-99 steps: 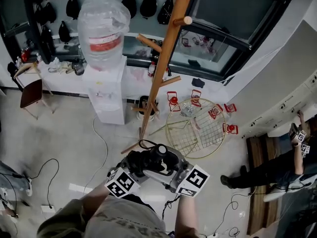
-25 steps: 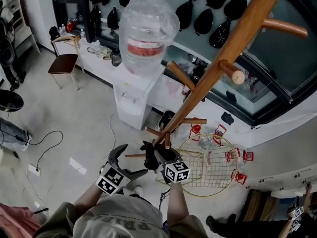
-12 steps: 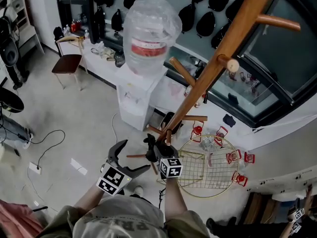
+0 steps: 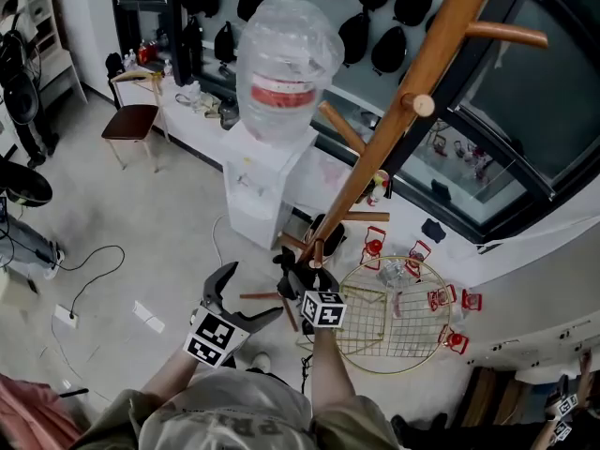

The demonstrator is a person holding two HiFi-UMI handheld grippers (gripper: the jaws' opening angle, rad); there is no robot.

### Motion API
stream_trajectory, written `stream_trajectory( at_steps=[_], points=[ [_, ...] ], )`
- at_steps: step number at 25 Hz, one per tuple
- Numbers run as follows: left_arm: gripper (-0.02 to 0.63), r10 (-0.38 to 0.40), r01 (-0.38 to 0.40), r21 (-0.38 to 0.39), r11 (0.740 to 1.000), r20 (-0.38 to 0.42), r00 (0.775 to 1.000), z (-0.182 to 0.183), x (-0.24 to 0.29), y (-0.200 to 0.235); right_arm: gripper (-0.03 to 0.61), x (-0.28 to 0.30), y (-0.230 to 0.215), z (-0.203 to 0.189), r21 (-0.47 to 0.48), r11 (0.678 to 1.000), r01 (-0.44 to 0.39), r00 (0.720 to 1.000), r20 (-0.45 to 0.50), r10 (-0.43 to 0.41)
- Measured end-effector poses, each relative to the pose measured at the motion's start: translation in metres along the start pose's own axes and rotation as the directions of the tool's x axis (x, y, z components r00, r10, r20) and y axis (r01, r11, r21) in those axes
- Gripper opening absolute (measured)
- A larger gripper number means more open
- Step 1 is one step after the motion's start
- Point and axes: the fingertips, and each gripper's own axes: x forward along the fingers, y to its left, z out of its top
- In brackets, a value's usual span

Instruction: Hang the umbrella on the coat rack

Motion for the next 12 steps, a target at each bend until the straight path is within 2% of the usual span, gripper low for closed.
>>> stream_trajectory(
  at_steps=[3,7,9,12],
  points=[
    [0.522,0.009,-0.009,-0.006,1.000,0.015,1.000,0.001,-0.001,-0.002,0.351,-0.015,0.004,0.011,-0.022,1.000,-0.017,0.998,0.054,0.018],
    [0.522,0.023,-0.022,-0.019,1.000,0.052,0.998,0.008,0.000,-0.005,0.351,-0.053,0.014,0.044,-0.068,0.997,-0.031,0.980,0.192,0.044],
    [0.522,0.032,-0.030,-0.022,0.999,0.077,0.996,0.012,0.000,-0.006,0.351,-0.080,0.023,0.064,-0.095,0.995,-0.034,0.960,0.273,0.059],
    [0.522,0.064,-0.060,-0.036,0.998,0.116,0.991,0.022,-0.004,-0.004,0.351,-0.123,0.041,0.098,-0.126,0.991,-0.035,0.915,0.396,0.082]
  ],
)
